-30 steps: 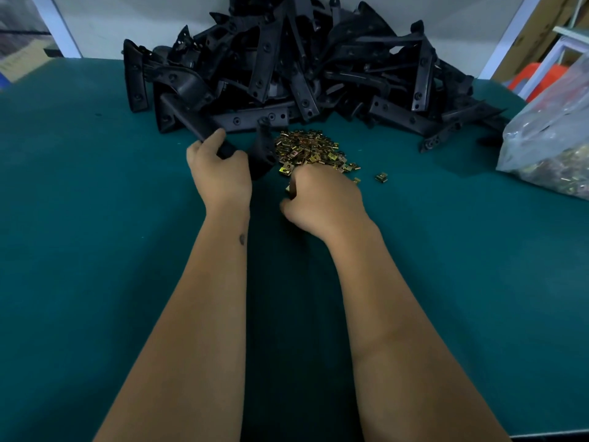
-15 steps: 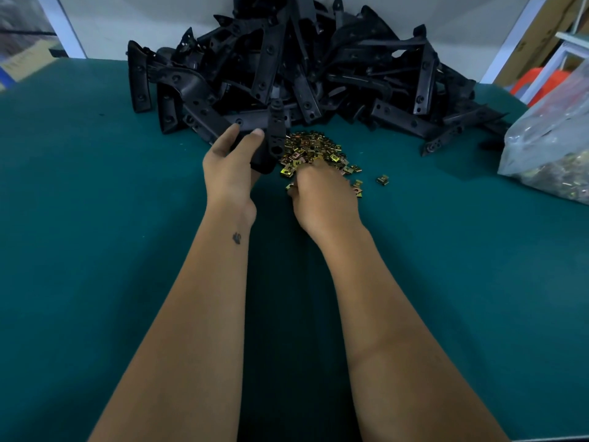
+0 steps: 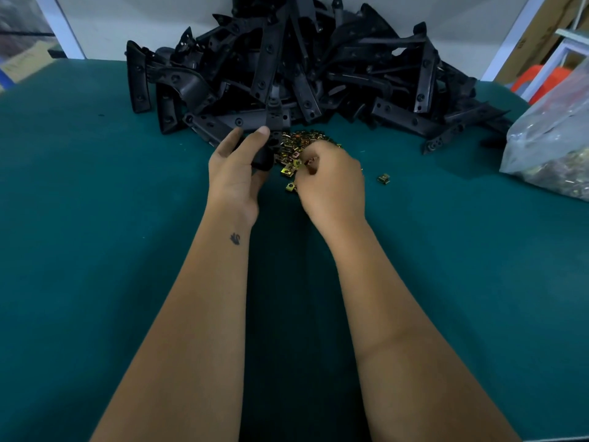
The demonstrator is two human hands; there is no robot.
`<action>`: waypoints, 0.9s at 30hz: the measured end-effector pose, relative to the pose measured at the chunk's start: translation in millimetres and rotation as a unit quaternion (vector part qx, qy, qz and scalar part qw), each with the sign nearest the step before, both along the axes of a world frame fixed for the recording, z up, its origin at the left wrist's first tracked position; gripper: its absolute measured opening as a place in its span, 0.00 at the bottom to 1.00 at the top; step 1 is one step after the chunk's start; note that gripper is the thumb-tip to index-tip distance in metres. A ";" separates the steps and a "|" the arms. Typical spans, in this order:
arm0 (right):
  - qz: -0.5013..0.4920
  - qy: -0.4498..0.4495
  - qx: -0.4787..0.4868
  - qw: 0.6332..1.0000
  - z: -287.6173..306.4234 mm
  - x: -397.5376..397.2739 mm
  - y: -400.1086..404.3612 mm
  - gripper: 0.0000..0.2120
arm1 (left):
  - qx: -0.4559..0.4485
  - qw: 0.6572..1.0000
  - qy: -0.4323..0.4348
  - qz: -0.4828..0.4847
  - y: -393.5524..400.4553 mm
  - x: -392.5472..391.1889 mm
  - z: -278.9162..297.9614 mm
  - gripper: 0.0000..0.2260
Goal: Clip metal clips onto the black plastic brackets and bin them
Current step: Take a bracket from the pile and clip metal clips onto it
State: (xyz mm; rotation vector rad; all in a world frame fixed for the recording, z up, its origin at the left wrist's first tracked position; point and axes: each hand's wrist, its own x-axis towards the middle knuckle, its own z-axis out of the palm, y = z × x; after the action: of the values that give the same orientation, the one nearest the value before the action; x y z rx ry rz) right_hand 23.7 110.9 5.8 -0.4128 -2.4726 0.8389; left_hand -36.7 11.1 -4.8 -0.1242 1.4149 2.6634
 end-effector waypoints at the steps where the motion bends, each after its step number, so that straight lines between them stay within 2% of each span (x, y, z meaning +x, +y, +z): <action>1: 0.009 0.036 -0.111 0.993 0.2 -0.3 1.3 0.08 | 0.004 1.000 0.000 0.001 0.2 0.6 0.2 0.29; 2: 0.018 0.067 -0.219 0.973 1.3 -0.4 2.7 0.07 | 0.008 1.000 -0.002 0.001 0.0 0.3 0.3 0.26; 4: 0.042 0.104 -0.392 0.913 3.6 -0.5 5.6 0.07 | 0.021 1.000 0.000 -0.009 -0.2 -1.5 -0.4 0.14; 5: 0.056 0.113 -0.455 0.881 4.1 -0.8 7.2 0.07 | 0.030 0.999 -0.005 -0.011 -0.6 -1.1 -0.2 0.10; 6: 0.066 0.120 -0.502 0.854 4.8 -0.8 8.5 0.07 | 0.038 0.999 -0.009 -0.012 -1.0 -0.1 0.6 0.10; 9: 0.090 0.133 -0.583 0.797 6.0 -1.1 11.7 0.06 | 0.028 0.999 -0.007 -0.021 -1.2 1.9 0.8 0.20; 12: 0.116 0.137 -0.616 0.767 6.7 -0.6 11.8 0.06 | -0.024 0.998 0.037 -0.040 -0.9 4.2 0.8 0.18; 15: 0.130 0.150 -0.622 0.758 6.6 -0.8 11.3 0.07 | -0.115 0.989 0.083 -0.038 1.2 7.6 1.7 0.14; 20: 0.137 0.172 -0.583 0.782 5.2 -0.6 12.2 0.10 | -0.228 0.964 0.129 -0.041 6.4 10.9 2.3 0.10; 24: 0.137 0.182 -0.550 0.804 3.7 -1.6 12.2 0.11 | -0.251 0.958 0.131 -0.040 8.6 15.5 6.7 0.12; 27: 0.132 0.184 -0.529 0.818 3.5 -2.0 11.9 0.10 | -0.234 0.961 0.133 -0.055 8.5 15.9 6.1 0.07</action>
State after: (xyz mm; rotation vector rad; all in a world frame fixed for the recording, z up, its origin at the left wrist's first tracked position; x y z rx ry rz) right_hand 21.7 122.8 9.3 -0.2121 -1.5081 2.1561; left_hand -20.8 19.6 1.3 0.2740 2.0486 2.2713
